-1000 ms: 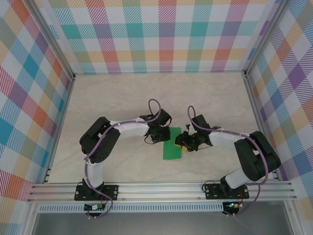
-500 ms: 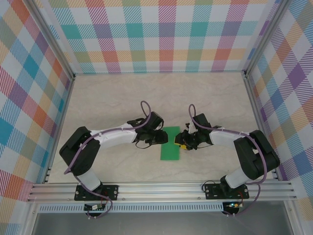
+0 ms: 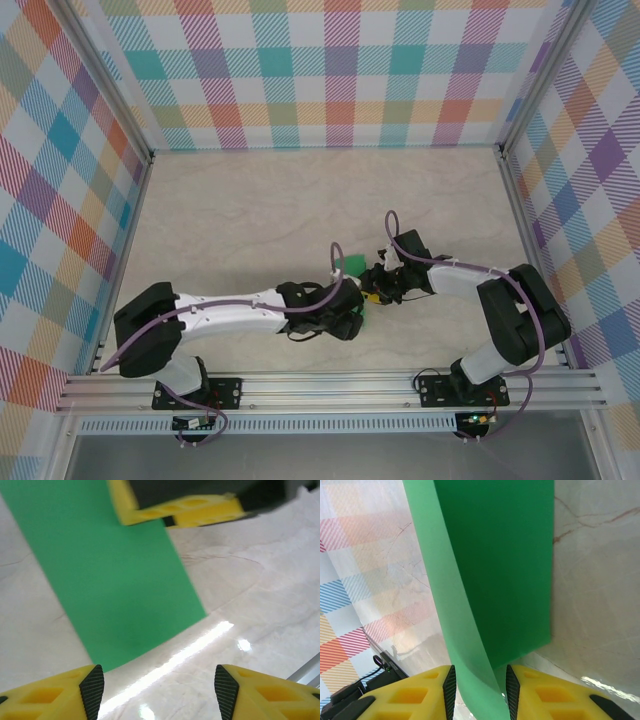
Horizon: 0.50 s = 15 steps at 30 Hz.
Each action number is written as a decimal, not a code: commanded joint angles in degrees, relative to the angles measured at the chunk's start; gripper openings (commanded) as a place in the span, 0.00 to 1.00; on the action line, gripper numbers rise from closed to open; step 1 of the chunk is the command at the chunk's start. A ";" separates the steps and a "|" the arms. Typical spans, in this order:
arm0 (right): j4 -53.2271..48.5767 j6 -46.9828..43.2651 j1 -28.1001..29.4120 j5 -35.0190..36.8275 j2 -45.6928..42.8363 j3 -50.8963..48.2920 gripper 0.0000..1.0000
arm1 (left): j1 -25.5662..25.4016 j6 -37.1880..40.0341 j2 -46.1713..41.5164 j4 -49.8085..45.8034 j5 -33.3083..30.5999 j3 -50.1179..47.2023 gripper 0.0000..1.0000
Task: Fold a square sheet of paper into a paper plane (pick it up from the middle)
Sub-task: Third fold the triangle at the center of the table.
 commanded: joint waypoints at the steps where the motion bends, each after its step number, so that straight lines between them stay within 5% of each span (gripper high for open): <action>1: -0.09 -1.25 -0.23 -1.57 0.63 1.66 0.34 | -4.82 6.16 5.05 -5.57 -10.32 4.81 0.65; 7: 0.04 -0.99 -0.19 -2.34 0.67 1.79 0.34 | -11.56 11.42 13.94 -10.79 -20.11 12.26 0.67; 15: -0.48 -0.97 -0.18 -2.95 0.63 2.73 0.34 | -12.24 11.55 16.84 -11.99 -25.26 13.22 0.70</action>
